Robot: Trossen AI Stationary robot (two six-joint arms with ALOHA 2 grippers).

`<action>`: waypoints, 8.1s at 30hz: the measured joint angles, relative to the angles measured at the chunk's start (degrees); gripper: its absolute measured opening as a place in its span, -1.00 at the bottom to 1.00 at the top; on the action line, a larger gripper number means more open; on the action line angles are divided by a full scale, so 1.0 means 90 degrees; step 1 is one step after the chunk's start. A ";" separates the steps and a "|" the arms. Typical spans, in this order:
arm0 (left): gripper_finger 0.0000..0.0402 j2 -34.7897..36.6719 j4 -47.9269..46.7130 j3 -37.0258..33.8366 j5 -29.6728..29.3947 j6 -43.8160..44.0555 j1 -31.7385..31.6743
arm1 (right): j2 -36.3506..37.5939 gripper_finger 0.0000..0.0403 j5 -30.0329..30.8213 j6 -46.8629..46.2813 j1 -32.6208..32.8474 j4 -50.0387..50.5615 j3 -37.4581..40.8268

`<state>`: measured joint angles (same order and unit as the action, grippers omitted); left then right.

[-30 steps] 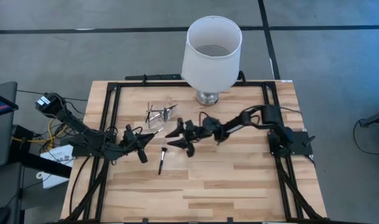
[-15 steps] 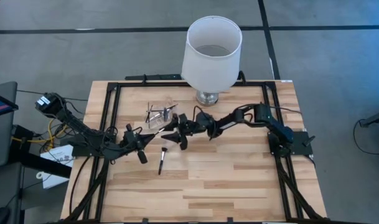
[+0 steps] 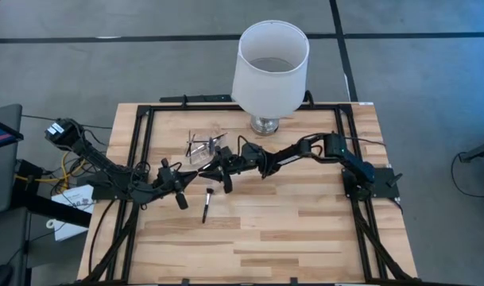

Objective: Put items in baskets/containers
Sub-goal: Put the black brow brush into the transparent organizer, then put the black blush brush into the transparent organizer

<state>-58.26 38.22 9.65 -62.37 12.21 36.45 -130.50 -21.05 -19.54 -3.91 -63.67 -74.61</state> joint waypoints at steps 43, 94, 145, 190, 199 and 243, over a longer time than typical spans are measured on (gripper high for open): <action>-0.31 0.0017 0.0046 -0.0010 -0.0952 -0.0168 -0.0006 | 0.1768 -0.97 0.2789 0.1892 0.0459 0.3853 -0.0004; -0.51 0.0017 0.0355 -0.0007 -0.0682 -0.0274 -0.0027 | 0.1168 -0.62 0.4001 0.2007 -0.0749 0.9405 -0.2334; -0.51 -0.3164 -0.4996 0.2984 0.2993 0.5092 -0.0744 | 0.1256 -0.14 0.4566 0.1382 0.1593 1.4140 -0.4087; -0.77 -0.4688 -0.3494 0.2174 0.1793 0.5133 -0.0537 | 0.1251 -0.14 0.4496 0.1109 0.1461 1.3997 -0.4085; -0.77 -0.3602 -0.3727 0.2083 0.1664 0.4620 -0.0296 | 0.1247 -0.14 0.4495 0.1104 0.1461 1.3957 -0.4138; -0.77 0.1592 -0.2846 0.1071 0.0809 0.0161 -0.0761 | 0.2717 -0.47 0.0934 0.2344 0.0001 0.3010 0.1124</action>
<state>-43.93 12.60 19.29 -55.09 13.66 29.59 -106.05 -12.64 1.56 -3.90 -36.58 -64.49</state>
